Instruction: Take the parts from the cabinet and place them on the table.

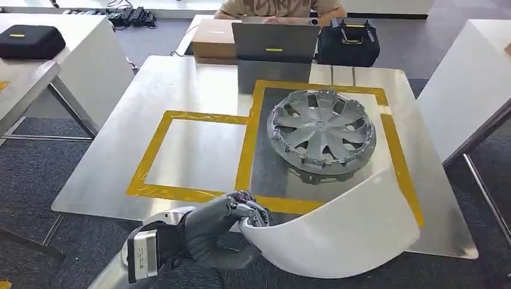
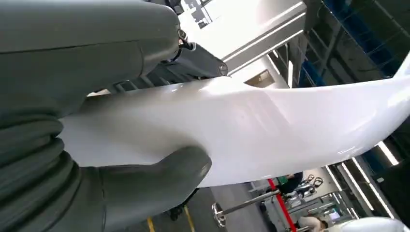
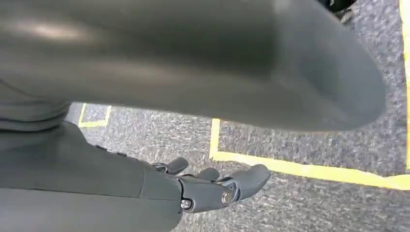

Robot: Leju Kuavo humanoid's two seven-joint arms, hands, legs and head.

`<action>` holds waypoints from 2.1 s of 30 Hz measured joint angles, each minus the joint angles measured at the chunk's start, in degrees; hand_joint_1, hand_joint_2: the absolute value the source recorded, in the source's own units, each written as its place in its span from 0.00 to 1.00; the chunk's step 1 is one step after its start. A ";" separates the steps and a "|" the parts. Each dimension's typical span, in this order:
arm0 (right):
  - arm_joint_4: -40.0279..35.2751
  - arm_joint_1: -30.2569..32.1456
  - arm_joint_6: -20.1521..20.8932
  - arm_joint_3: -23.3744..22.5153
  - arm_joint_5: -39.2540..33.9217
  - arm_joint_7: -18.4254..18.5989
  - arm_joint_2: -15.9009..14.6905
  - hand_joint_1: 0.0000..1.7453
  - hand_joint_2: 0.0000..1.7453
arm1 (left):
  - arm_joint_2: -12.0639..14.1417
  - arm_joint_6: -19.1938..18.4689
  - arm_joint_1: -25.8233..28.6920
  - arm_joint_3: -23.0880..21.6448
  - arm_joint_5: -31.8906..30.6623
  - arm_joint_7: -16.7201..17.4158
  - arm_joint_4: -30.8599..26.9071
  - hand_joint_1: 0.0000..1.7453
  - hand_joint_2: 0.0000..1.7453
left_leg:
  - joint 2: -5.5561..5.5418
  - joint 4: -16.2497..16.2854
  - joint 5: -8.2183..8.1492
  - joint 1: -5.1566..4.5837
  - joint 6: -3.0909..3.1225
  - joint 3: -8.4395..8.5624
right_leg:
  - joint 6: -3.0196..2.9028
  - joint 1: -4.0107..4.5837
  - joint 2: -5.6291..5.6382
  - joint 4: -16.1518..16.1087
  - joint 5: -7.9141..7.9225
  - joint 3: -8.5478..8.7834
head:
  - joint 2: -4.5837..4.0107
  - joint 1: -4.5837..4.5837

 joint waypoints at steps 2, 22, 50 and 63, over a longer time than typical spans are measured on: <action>0.00 -0.02 0.00 0.00 -0.09 -0.37 0.30 0.00 0.00 | 0.02 -0.13 -0.14 -0.04 0.00 0.00 0.00 1.00 1.00 | 0.06 -9.58 6.93 0.02 0.21 3.16 | 0.27 -0.02 0.04 0.00 -1.13 1.59 | 0.00 -0.15; 0.00 0.28 -0.37 -0.11 -0.31 -0.24 1.07 0.00 0.00 | 0.52 1.59 -0.24 -0.17 -5.26 1.01 0.24 1.00 1.00 | -0.21 -13.50 4.72 -0.47 1.66 9.16 | 1.27 0.31 -0.03 0.50 3.77 -4.14 | 0.00 0.63; 0.00 0.20 0.00 -1.14 -1.40 -0.17 2.60 0.00 0.00 | 10.06 25.08 -11.40 0.61 -39.19 -0.09 20.77 1.00 1.00 | -0.01 -15.59 4.14 -0.48 1.22 10.86 | 0.66 0.35 0.18 0.54 3.17 -3.79 | 0.00 0.24; 0.00 0.25 -0.20 -2.12 -2.16 0.24 2.75 0.00 0.00 | 10.91 39.99 -14.52 5.66 -51.38 1.75 43.81 1.00 1.00 | 0.01 -15.59 4.13 -0.48 1.23 10.88 | 0.66 0.36 0.22 0.52 3.16 -3.79 | 0.00 0.24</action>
